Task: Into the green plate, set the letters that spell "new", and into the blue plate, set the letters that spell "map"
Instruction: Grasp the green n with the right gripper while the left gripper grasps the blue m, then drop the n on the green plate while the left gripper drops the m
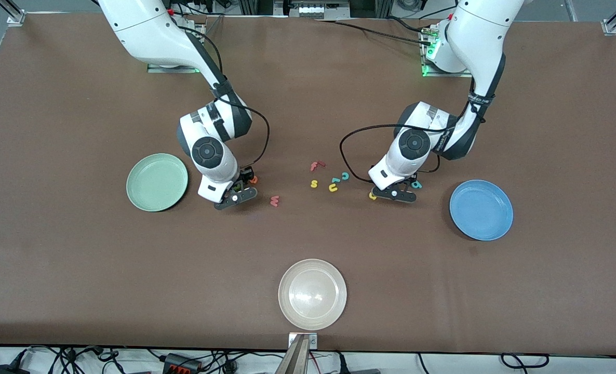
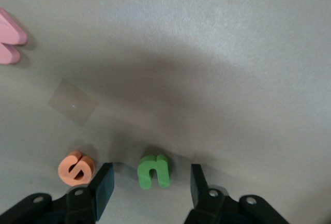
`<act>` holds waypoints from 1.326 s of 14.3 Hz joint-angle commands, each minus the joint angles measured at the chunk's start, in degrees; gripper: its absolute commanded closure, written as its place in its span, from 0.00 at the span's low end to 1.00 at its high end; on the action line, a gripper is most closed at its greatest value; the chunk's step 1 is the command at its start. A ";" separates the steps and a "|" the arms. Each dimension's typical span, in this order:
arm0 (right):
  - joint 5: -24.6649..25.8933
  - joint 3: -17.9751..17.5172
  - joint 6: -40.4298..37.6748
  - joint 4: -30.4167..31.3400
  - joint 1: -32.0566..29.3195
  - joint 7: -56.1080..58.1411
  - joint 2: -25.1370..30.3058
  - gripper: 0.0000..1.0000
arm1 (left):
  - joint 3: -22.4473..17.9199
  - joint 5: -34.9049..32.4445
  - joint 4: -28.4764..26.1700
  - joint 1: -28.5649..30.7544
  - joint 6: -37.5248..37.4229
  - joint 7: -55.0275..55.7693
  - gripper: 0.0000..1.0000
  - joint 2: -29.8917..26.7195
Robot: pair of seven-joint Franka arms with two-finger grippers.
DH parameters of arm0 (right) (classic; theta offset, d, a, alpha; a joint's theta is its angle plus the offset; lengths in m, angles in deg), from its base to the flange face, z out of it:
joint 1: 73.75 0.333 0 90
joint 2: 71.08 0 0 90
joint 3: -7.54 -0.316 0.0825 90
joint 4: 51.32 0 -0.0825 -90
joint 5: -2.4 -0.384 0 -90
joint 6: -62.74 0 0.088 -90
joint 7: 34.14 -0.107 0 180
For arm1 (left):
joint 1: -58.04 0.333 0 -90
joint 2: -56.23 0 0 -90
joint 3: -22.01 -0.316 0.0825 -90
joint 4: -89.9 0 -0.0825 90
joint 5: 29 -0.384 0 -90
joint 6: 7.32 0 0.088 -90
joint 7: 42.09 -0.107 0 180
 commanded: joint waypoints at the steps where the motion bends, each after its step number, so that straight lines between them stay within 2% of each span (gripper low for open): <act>1: -0.80 0.14 -0.28 1.20 0.28 -0.37 0.63 0.39 | 0.09 -0.78 -0.67 0.04 2.42 -1.01 0.57 0.81; 3: -0.80 0.14 -0.36 1.12 0.28 -0.02 0.98 0.52 | 0.09 -0.78 -0.67 0.13 2.43 -1.10 0.79 0.64; 4: -0.80 0.14 -1.24 1.12 0.28 0.24 1.07 0.59 | 0.09 -0.78 -0.67 0.22 2.25 -1.10 0.87 0.37; 6: -0.80 0.14 -1.95 1.03 0.11 0.60 1.07 0.75 | 0.00 -0.78 -0.67 0.48 1.38 -1.10 0.89 -1.20; 8: -0.80 0.14 -1.86 1.03 -0.07 0.77 1.07 0.88 | -0.61 -0.78 1.24 1.27 -4.39 -5.81 0.88 -3.31; 11: -0.80 0.58 -2.03 0.77 -0.68 1.03 2.55 0.92 | -0.79 -0.78 6.60 5.65 -17.40 -13.11 0.88 -4.99; 13: -0.80 0.58 -5.35 0.33 -3.39 0.95 5.71 0.93 | -0.88 -0.78 8.81 8.38 -22.34 -18.65 0.87 -5.25; 15: -0.80 0.76 -10.45 0.15 -7.60 0.95 8.79 0.93 | -1.05 -2.35 8.91 11.63 -23.41 -23.40 0.87 -5.52; 17: -0.45 0.93 -12.83 0.15 -10.87 0.86 10.55 0.93 | -0.70 -9.36 8.91 15.58 -22.80 -27.44 0.87 -5.08; 19: -0.45 2.25 -15.38 0.67 -13.07 0.16 11.08 0.93 | -0.70 -11.94 8.73 17.87 -21.05 -29.21 0.87 -4.12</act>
